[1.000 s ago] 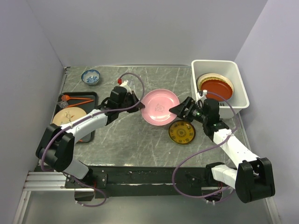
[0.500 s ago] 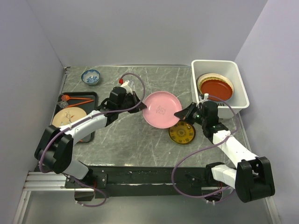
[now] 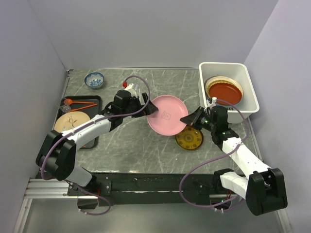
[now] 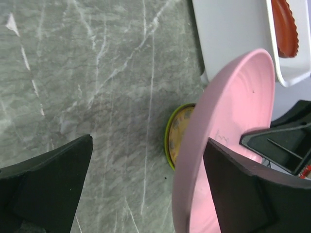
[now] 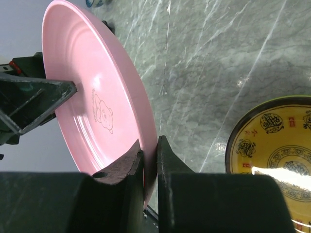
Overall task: Place the plates into the plastic bin on the countertop
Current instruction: Place the plate in the plastic bin.
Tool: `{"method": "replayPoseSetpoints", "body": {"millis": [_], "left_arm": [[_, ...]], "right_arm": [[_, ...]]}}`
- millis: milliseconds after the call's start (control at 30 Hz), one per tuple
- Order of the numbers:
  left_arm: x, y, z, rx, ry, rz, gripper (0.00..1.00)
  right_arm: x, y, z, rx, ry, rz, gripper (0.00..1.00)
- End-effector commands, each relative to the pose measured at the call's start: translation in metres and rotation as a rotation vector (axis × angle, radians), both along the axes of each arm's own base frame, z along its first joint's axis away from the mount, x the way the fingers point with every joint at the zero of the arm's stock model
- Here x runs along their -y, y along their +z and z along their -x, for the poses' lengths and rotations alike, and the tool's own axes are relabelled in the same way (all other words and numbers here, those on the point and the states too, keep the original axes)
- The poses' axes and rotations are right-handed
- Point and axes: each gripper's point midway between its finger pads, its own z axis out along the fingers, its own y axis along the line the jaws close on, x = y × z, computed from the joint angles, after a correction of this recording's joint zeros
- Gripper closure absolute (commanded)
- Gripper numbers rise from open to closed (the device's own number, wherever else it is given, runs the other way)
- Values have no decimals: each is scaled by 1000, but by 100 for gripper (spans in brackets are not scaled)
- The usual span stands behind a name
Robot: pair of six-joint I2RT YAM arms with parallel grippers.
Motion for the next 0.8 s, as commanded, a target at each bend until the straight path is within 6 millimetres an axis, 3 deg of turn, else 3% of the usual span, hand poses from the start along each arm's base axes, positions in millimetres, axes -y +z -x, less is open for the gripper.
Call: {"method": "replayPoseSetpoints", "body": {"millis": [0,200,400,633,767], "left_arm": [[-12,16,-3,62,50,-8,1],[-20,35,-2,119,84,5,1],[-43,37,-3,136,162,-47,1],[-74,29,-10,113,232,-39,1],[-81,22,-12,95,260,-19,1]], "right_arm": [[-8,29,-8,94,30,-37,100],[-10,25,-15,82,37,-25,100],[-11,17,-27,61,28,-15,100],[-10,12,-36,46,10,-16,100],[-7,12,-35,45,-6,6,100]]}}
